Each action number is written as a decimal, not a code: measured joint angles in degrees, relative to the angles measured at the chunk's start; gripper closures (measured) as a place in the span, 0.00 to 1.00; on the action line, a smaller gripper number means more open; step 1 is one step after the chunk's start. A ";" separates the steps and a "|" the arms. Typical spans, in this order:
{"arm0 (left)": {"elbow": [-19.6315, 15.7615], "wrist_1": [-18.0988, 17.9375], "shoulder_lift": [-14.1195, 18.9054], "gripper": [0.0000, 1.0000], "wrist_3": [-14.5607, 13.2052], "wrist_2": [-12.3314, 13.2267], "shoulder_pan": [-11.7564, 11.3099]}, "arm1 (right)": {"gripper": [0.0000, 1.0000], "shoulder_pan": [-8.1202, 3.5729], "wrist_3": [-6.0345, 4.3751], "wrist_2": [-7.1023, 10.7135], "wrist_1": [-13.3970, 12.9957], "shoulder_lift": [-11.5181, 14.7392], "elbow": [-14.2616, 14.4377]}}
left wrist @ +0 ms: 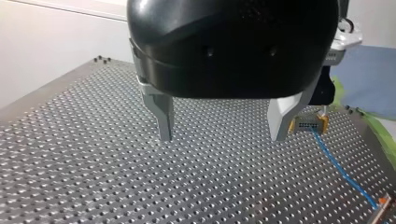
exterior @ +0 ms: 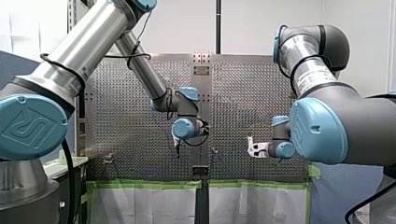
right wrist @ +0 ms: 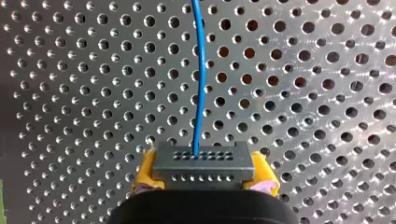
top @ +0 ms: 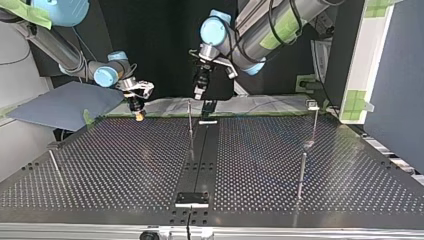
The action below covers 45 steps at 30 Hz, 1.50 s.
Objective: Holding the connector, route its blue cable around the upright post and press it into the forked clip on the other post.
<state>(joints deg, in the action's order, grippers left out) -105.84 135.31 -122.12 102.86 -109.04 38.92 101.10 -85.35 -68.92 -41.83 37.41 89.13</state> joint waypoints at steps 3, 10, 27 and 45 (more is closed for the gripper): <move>-1.39 -0.07 1.38 0.00 0.53 0.12 -0.05 | 1.00 0.00 -0.01 0.00 0.04 0.00 0.01; -4.57 -1.35 4.55 0.00 1.23 0.43 -0.23 | 1.00 -0.01 -0.04 0.00 0.09 0.00 0.01; -12.94 -4.51 12.93 0.00 4.64 2.11 -2.36 | 1.00 0.00 -0.14 0.00 -0.06 0.00 -0.01; -22.45 -12.73 21.78 0.00 8.03 10.77 -11.55 | 1.00 0.00 -0.19 0.00 -0.04 0.01 -0.01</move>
<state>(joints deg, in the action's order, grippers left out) -128.29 122.58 -100.34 110.90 -98.27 27.36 101.10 -85.54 -68.92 -41.87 37.41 89.12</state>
